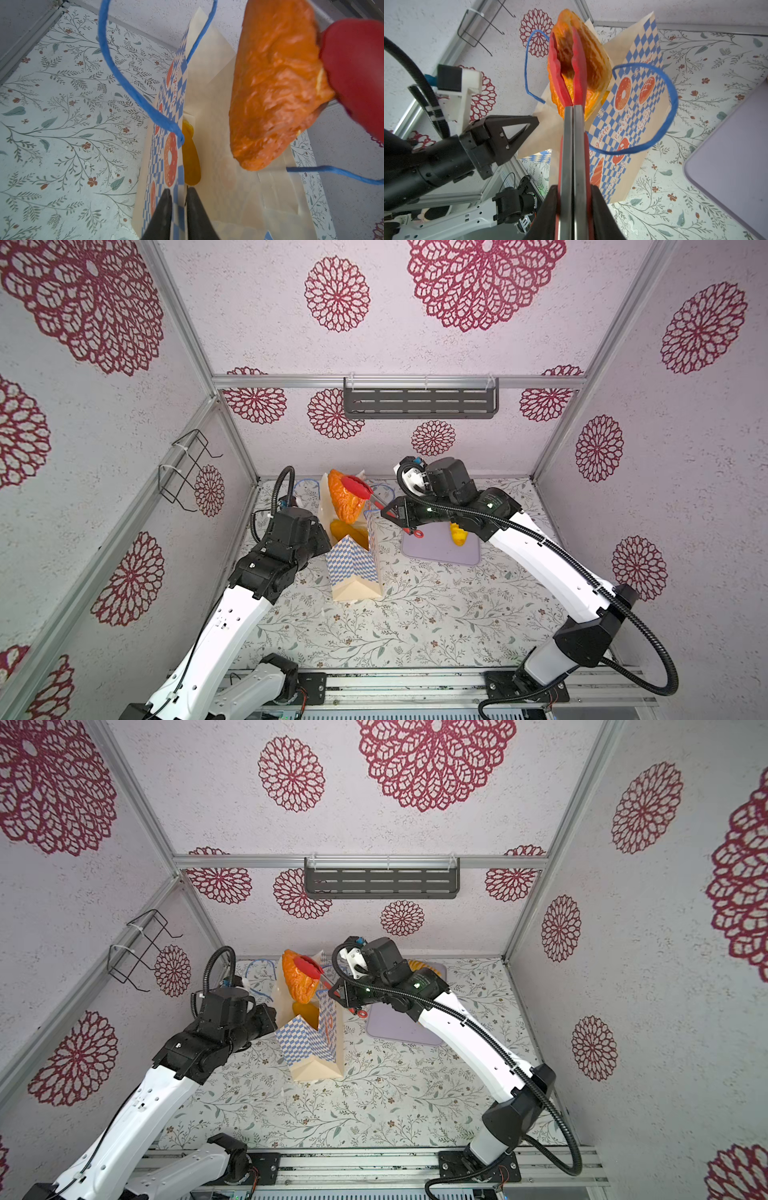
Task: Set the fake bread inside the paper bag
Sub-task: 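Open the tongs over the bag to release the croissant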
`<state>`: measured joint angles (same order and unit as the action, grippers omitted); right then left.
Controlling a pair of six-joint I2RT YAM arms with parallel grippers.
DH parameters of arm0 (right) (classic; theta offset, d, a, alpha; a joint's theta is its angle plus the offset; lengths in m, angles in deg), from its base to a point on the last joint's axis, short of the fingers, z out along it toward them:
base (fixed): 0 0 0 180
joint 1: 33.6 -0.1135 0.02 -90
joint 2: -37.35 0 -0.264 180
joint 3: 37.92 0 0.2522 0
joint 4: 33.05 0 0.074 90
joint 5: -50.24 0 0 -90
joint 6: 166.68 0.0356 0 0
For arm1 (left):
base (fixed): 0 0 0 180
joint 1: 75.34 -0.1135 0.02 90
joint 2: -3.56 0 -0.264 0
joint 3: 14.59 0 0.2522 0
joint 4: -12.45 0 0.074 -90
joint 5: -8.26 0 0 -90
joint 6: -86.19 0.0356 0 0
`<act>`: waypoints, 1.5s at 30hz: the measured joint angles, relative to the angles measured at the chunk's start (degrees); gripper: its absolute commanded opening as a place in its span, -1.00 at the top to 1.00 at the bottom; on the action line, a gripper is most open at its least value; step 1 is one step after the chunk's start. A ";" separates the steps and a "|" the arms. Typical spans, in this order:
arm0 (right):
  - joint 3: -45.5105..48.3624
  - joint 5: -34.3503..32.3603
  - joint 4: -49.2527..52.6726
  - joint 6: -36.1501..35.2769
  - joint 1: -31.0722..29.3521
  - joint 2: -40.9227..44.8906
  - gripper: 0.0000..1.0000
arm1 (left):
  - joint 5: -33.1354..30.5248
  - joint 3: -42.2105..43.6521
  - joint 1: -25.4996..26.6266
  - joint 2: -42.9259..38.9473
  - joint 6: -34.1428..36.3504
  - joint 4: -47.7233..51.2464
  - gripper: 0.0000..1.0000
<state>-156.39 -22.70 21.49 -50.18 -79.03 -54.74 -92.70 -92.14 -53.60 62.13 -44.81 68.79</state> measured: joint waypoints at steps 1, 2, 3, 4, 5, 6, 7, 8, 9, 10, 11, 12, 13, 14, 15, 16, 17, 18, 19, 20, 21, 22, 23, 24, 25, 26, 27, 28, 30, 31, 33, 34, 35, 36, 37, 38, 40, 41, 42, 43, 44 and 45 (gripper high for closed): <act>-0.39 -0.42 0.90 -0.37 -0.33 -0.22 0.72 | 0.00 0.00 0.00 0.00 0.00 0.00 0.64; -0.74 -0.68 1.55 -0.70 -0.57 -0.42 0.71 | 0.00 0.00 0.00 0.00 0.00 0.00 0.64; -1.18 -1.03 2.19 -1.20 -0.85 -0.61 0.69 | 0.00 0.00 0.00 0.00 0.00 -0.02 0.64; -1.57 -1.42 2.82 -1.57 -1.07 -0.74 0.65 | 0.00 0.00 0.00 0.00 0.00 -0.04 0.64; -1.79 -1.81 3.17 -1.88 -1.25 -0.79 0.60 | 0.00 0.00 0.00 0.00 0.00 -0.04 0.64; -1.92 -2.03 3.50 -2.16 -1.38 -0.81 0.55 | 0.00 0.00 0.00 0.00 0.00 -0.04 0.64; -2.01 -2.21 3.80 -2.51 -1.51 -0.81 0.49 | 0.00 0.00 0.00 0.00 0.00 -0.04 0.64; -2.03 -2.29 3.98 -2.73 -1.55 -0.81 0.45 | 0.00 0.00 0.00 0.00 0.00 -0.04 0.64; -2.05 -2.36 4.17 -3.02 -1.62 -0.81 0.39 | 0.00 0.00 0.00 0.00 0.00 -0.04 0.65; -2.05 -2.36 4.31 -3.10 -1.64 -0.81 0.36 | 0.00 0.00 0.00 0.00 0.00 -0.04 0.64; -2.05 -2.38 4.35 -3.23 -1.66 -0.81 0.33 | 0.00 0.00 0.00 0.00 0.00 -0.04 0.64; -2.05 -2.43 4.35 -3.52 -1.66 -0.81 0.29 | 0.00 0.00 0.00 0.00 0.00 -0.04 0.64; -2.08 -2.47 4.35 -3.61 -1.66 -0.81 0.25 | 0.00 0.00 0.00 0.00 -0.02 -0.04 0.64; -2.10 -2.47 4.31 -3.61 -1.66 -0.81 0.23 | 0.00 0.00 0.00 0.00 -0.02 -0.04 0.64; -2.10 -2.49 4.28 -3.87 -1.66 -0.81 0.21 | 0.00 0.00 0.00 0.00 -0.04 -0.04 0.64; -2.10 -2.45 4.26 -4.04 -1.66 -0.81 0.18 | 0.00 0.00 0.00 0.00 -0.04 -0.04 0.64; -2.10 -2.43 4.22 -4.02 -1.66 -0.81 0.17 | 0.00 0.00 0.00 0.00 -0.04 -0.04 0.64; -2.10 -2.40 4.11 -4.07 -1.68 -0.81 0.14 | 0.00 0.00 0.00 -0.02 -0.04 -0.04 0.64; -2.10 -2.32 4.04 -4.07 -1.68 -0.81 0.11 | -0.02 0.00 0.00 -0.02 -0.04 -0.04 0.64; -2.12 -2.27 3.98 -4.02 -1.66 -0.81 0.10 | 0.00 0.00 0.00 -0.02 -0.07 -0.04 0.64; -2.21 -2.27 3.85 -4.02 -1.68 -0.81 0.09 | 0.00 0.00 0.00 -0.02 -0.07 -0.04 0.64; -2.27 -2.27 3.61 -4.04 -1.66 -0.81 0.08 | 0.00 0.00 0.00 -0.02 -0.07 -0.04 0.64; -2.34 -2.23 3.45 -4.02 -1.66 -0.81 0.07 | -0.02 0.00 0.00 -0.02 -0.07 -0.04 0.64; -2.40 -2.21 3.21 -4.02 -1.68 -0.81 0.08 | 0.00 0.00 0.00 -0.02 -0.07 -0.04 0.64; -2.47 -2.16 2.95 -4.04 -1.66 -0.81 0.08 | 0.00 0.00 0.00 -0.02 -0.07 -0.04 0.64; -2.56 -2.14 2.82 -4.02 -1.66 -0.81 0.08 | 0.00 0.00 0.00 -0.02 -0.07 -0.04 0.64; -2.69 -2.10 2.71 -4.02 -1.66 -0.81 0.08 | 0.00 0.00 0.00 -0.02 -0.07 -0.04 0.64; -2.89 -2.12 2.69 -4.02 -1.66 -0.81 0.08 | -0.02 0.00 0.00 -0.02 -0.07 -0.04 0.63; -3.37 -2.29 2.54 -4.04 -1.66 -0.81 0.08 | -0.02 0.00 0.00 -0.02 -0.07 -0.04 0.60; -3.72 -2.43 2.47 -4.07 -1.66 -0.81 0.10 | 0.00 0.00 0.00 -0.02 -0.13 -0.04 0.59; -4.39 -2.99 2.29 -4.13 -1.60 -0.81 0.16 | -0.02 0.00 0.00 -0.02 -0.20 -0.04 0.56; -4.72 -3.39 2.21 -4.28 -1.44 -0.79 0.18 | -0.02 0.00 0.00 -0.02 -0.20 -0.04 0.52; -4.96 -3.58 2.03 -4.37 -1.20 -0.76 0.18 | 0.00 0.00 0.00 -0.02 -0.17 -0.04 0.49; -5.03 -3.72 1.66 -4.46 -0.87 -0.66 0.18 | -0.02 0.00 0.00 -0.04 -0.26 -0.04 0.44; -5.03 -3.87 1.36 -4.44 -0.26 -0.50 0.18 | -0.02 0.00 0.00 -0.04 -0.26 -0.02 0.40; -5.03 -3.96 1.29 -4.44 0.37 -0.35 0.18 | -0.02 0.00 0.00 -0.04 -0.37 -0.02 0.36; -5.01 -4.24 1.20 -4.44 2.43 0.13 0.18 | -0.04 0.00 0.00 -0.09 -0.48 0.02 0.21; -4.87 -4.44 1.09 -4.44 3.43 0.42 0.17 | -0.04 0.00 0.00 -0.11 -0.50 0.07 0.14; -4.42 -4.55 0.85 -4.44 4.98 1.05 0.17 | -0.07 0.00 0.00 -0.15 -0.59 0.11 0.06; -3.65 -4.63 0.50 -4.42 6.40 1.77 0.17 | -0.11 0.00 0.00 -0.17 -0.57 0.13 0.00; -2.58 -4.81 0.28 -4.42 8.26 2.82 0.16 | -0.17 0.00 0.00 -0.26 -0.55 0.15 -0.08; -1.25 -4.90 0.07 -4.42 10.23 4.11 0.15 | -0.17 0.00 0.00 -0.35 -0.52 0.15 -0.14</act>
<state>-157.63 -27.59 21.55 -54.59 -68.80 -50.63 -92.87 -92.14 -53.60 61.78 -45.33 68.95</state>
